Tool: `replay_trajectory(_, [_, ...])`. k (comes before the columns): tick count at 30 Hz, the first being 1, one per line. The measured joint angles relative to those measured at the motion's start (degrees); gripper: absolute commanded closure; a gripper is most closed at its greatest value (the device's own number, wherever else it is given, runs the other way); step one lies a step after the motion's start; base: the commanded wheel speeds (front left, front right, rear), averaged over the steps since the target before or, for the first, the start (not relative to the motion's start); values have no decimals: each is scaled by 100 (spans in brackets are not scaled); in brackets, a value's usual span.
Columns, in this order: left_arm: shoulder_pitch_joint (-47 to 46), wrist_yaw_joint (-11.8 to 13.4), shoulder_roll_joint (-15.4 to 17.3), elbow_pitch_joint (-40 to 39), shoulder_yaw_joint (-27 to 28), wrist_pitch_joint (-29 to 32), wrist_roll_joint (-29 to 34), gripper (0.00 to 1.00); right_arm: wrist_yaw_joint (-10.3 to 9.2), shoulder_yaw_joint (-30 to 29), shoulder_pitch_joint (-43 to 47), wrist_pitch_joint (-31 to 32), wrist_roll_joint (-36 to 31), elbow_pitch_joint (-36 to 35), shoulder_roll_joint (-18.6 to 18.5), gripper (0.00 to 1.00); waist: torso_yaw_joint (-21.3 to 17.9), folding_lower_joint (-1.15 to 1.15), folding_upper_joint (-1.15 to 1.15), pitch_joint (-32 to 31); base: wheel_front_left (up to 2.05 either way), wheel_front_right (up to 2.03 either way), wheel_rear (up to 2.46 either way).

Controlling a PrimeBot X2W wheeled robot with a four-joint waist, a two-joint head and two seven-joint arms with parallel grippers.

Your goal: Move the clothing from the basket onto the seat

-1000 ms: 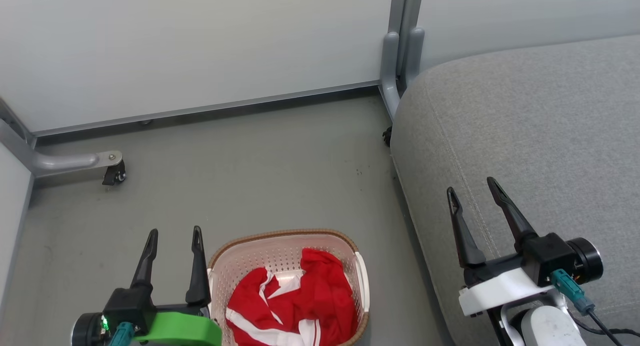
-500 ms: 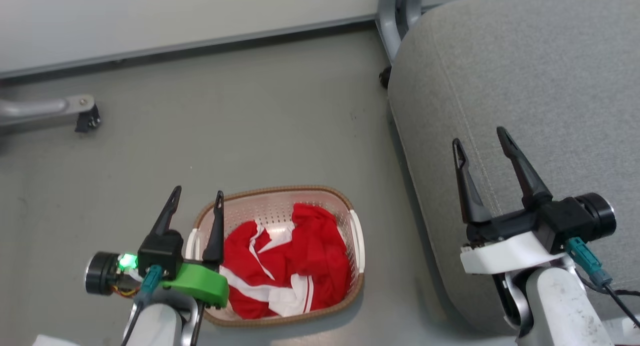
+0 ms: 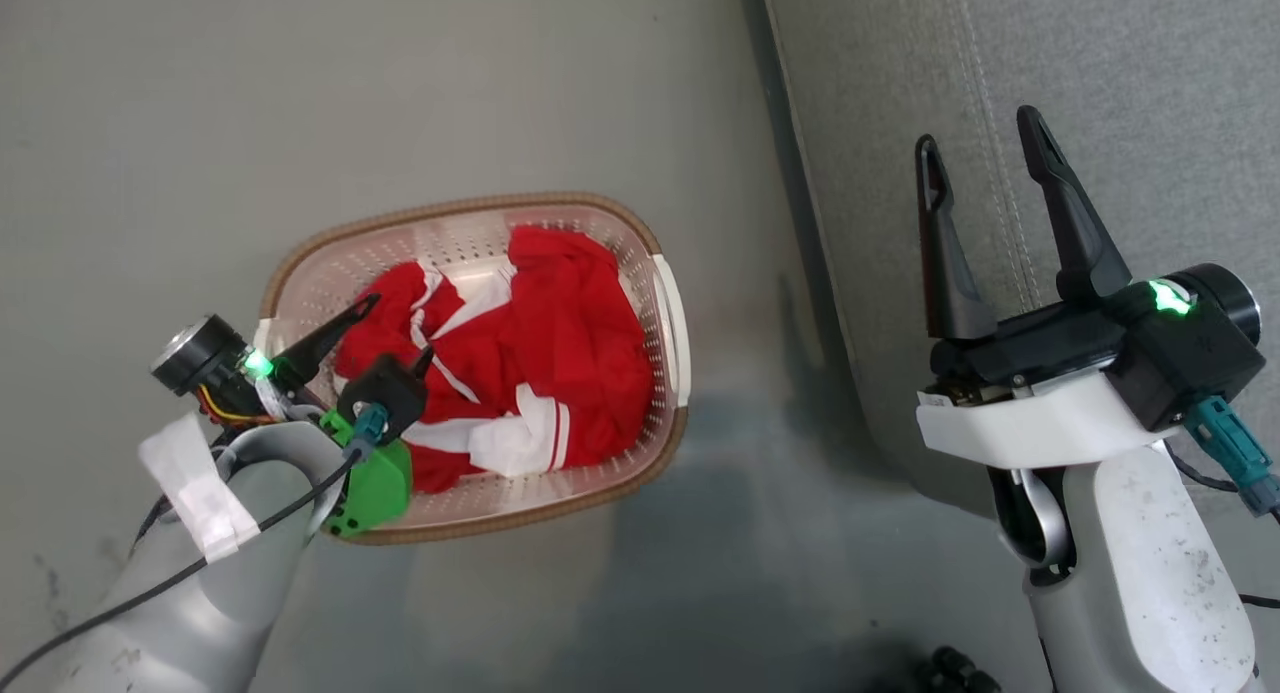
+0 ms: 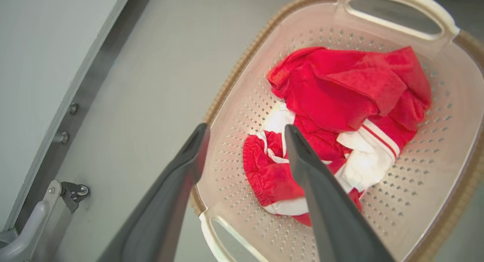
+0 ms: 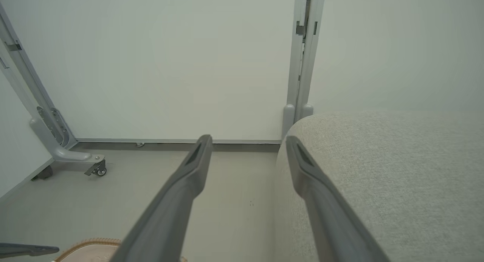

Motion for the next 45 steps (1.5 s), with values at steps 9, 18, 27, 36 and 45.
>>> replay_trajectory(9, [-1260,-9,608,1220,-2596,-1,-180,0,0,310,-131,1,417,-109,2,0,-496,0,0,988,0,0,0])
replay_trajectory(18, [-1986,-9,813,2096,-4110,-2,-745,0,0,567,-227,1,829,-162,0,0,-1117,0,0,1609,0,0,0])
replay_trajectory(27, [-2072,-9,864,2549,-4205,221,-233,0,0,739,-248,1,1111,-193,1,0,-1597,0,0,2035,0,0,0])
replay_trajectory(36, [-2024,-10,854,2640,-4207,1165,-82,0,0,768,-202,1,1140,-461,3,0,-1774,0,0,2356,0,0,0])
replay_trajectory(45, [-2271,-47,669,2627,-4211,2145,-888,0,0,769,-52,0,1088,-787,3,0,-1707,0,0,2530,0,0,0])
